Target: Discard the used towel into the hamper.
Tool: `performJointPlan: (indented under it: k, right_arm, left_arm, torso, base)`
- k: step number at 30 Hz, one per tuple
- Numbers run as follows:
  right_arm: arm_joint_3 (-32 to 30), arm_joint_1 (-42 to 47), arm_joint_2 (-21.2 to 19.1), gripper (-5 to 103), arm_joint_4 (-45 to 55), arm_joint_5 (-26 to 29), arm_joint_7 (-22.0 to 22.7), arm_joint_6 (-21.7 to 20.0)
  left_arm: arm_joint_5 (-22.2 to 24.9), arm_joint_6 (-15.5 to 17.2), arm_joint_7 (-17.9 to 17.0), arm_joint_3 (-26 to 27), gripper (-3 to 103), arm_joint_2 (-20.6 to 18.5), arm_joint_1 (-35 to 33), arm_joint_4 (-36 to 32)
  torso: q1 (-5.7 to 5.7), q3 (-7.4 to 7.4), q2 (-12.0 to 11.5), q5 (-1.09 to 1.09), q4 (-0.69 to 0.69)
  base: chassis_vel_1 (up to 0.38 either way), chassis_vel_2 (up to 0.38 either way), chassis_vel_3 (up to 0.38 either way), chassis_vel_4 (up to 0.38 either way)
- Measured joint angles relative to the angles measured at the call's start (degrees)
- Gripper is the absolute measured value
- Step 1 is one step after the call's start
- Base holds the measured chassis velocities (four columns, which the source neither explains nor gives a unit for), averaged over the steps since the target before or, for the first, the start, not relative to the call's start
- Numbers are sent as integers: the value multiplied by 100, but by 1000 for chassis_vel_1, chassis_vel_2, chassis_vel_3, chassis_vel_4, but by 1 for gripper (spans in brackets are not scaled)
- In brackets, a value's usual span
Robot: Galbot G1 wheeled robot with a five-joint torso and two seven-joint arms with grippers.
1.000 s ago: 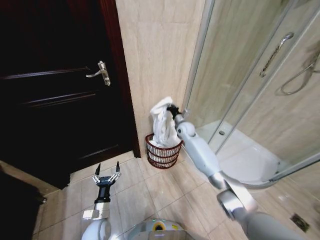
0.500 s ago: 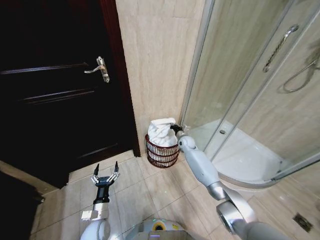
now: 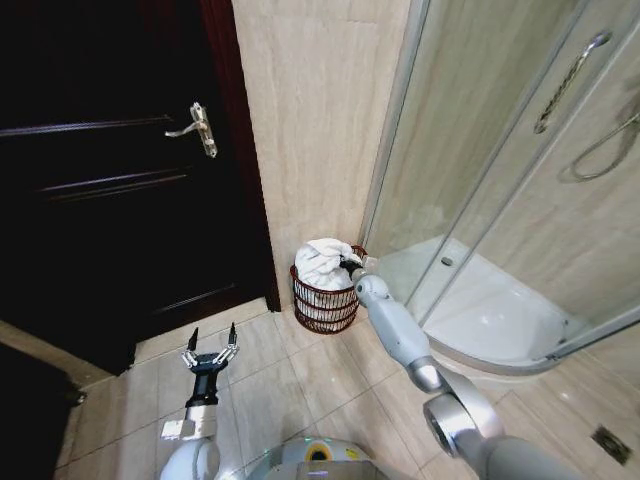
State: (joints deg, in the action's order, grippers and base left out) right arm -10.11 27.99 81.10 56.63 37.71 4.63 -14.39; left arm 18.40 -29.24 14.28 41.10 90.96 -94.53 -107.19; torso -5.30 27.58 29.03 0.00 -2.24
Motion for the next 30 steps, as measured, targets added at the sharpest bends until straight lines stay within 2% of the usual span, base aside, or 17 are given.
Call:
performJointPlan:
  k: [9,12,19,20,21,22,25,26,29,30]
  right_arm:
    - [-12,-14,26,4,-14,219,-37,-165]
    - [-53,-75,25,3,-38,332,-37,-458]
    - [-82,-122,-18,4,-90,354,-120,-758]
    - [-108,-121,-35,3,-41,378,-137,-985]
    - [-137,-120,-40,8,0,422,-137,-1150]
    - [-137,-120,-40,8,0,422,-137,-1150]
    - [-344,-208,-3,19,64,733,125,-1840]
    - [-344,-208,-3,19,64,733,125,-1840]
    - [-535,-275,-76,35,397,1180,540,-2352]
    - [-535,-275,-76,35,397,1180,540,-2352]
  left_arm:
    - [16,-9,8,1,100,-11,-9,34]
    - [45,-14,9,10,100,-43,-6,49]
    - [87,-39,-1,11,100,-58,15,54]
    - [94,-39,-9,12,100,-73,25,54]
    - [94,-38,-10,11,100,-78,29,54]
    - [94,-38,-10,11,100,-78,29,54]
    - [94,-23,-12,5,100,-88,37,29]
    - [94,-23,-12,5,100,-88,37,29]
    - [94,6,-17,1,100,-102,43,-22]
    - [94,6,-17,1,100,-102,43,-22]
  torso:
    - [83,-113,-196,0,0]
    - [121,-165,-284,0,-1]
    - [174,-238,-412,0,-1]
    - [182,-250,-431,0,0]
    - [184,-253,-437,0,0]
    - [184,-253,-437,0,0]
    - [186,-255,-441,0,-1]
    - [186,-255,-441,0,-1]
    - [184,-251,-436,1,-3]
    - [184,-251,-436,1,-3]
  base:
    - [0,0,0,0]
    - [0,0,0,0]
    - [0,0,0,0]
    - [0,0,0,0]
    - [0,0,0,0]
    - [0,0,0,0]
    - [0,0,0,0]
    - [0,0,0,0]
    - [0,0,0,0]
    - [0,0,0,0]
